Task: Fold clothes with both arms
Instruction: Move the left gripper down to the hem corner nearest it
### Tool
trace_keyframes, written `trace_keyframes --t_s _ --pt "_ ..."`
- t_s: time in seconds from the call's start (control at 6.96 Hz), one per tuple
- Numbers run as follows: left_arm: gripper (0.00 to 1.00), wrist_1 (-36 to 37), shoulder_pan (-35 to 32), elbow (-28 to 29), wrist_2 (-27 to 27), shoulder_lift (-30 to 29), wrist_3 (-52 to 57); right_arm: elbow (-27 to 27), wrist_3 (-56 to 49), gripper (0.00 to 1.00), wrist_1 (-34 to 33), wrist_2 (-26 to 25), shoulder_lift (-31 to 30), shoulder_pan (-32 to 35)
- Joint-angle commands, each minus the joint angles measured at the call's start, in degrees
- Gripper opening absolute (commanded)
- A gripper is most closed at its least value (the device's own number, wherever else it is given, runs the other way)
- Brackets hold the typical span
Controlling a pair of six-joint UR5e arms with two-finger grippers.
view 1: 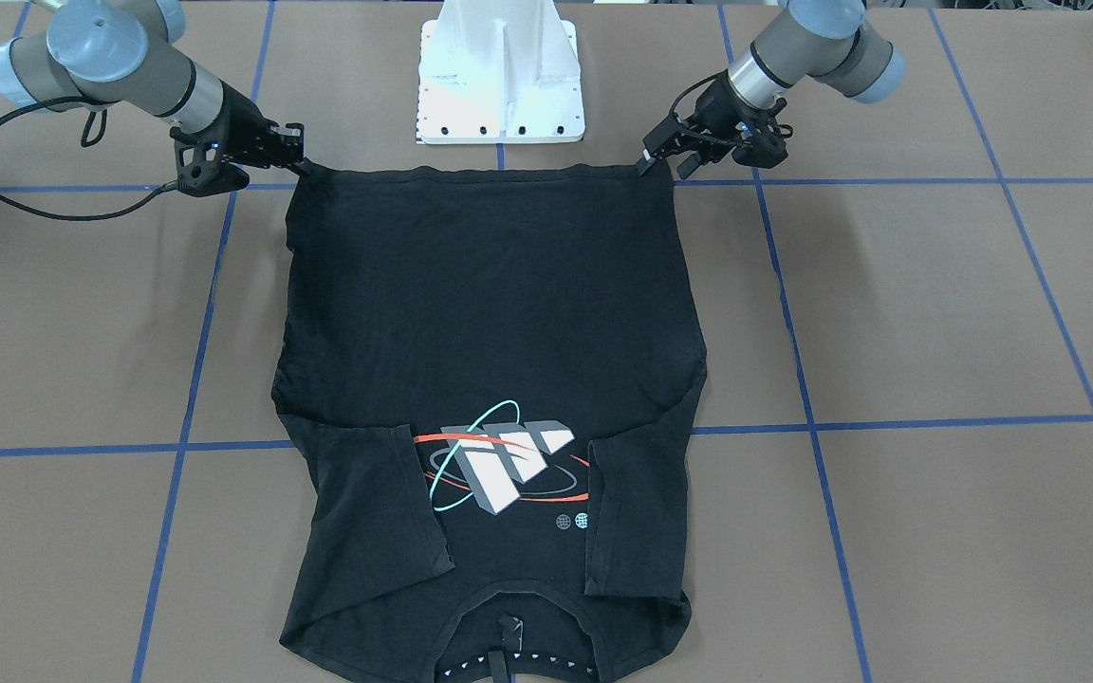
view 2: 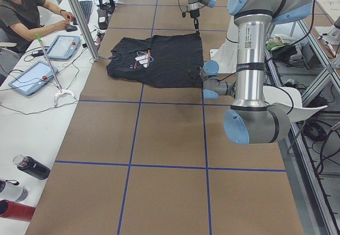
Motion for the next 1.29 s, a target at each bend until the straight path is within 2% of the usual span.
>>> trace_keyframes --t_s 0.0,0.57,0.72,1.01,1.15 --pt "0.97 0.07 1.07 0.49 0.12 -0.31 0.09 0.07 -0.01 0.0 0.0 1.04 0.03 0.77" --pt "0.96 0.07 2.04 0.84 0.12 -0.22 0.0 0.07 0.07 0.0 0.0 1.04 0.29 0.77" --pt "0.89 0.07 2.04 1.02 0.12 -0.22 0.0 0.07 -0.01 0.0 0.0 1.13 0.29 0.77" --pt "0.66 0.07 2.04 1.02 0.12 -0.4 0.09 0.07 0.08 0.0 0.0 1.13 0.29 0.85" --pt "0.5 0.07 2.04 0.93 0.12 -0.4 0.09 0.07 0.08 0.0 0.0 1.13 0.29 0.86"
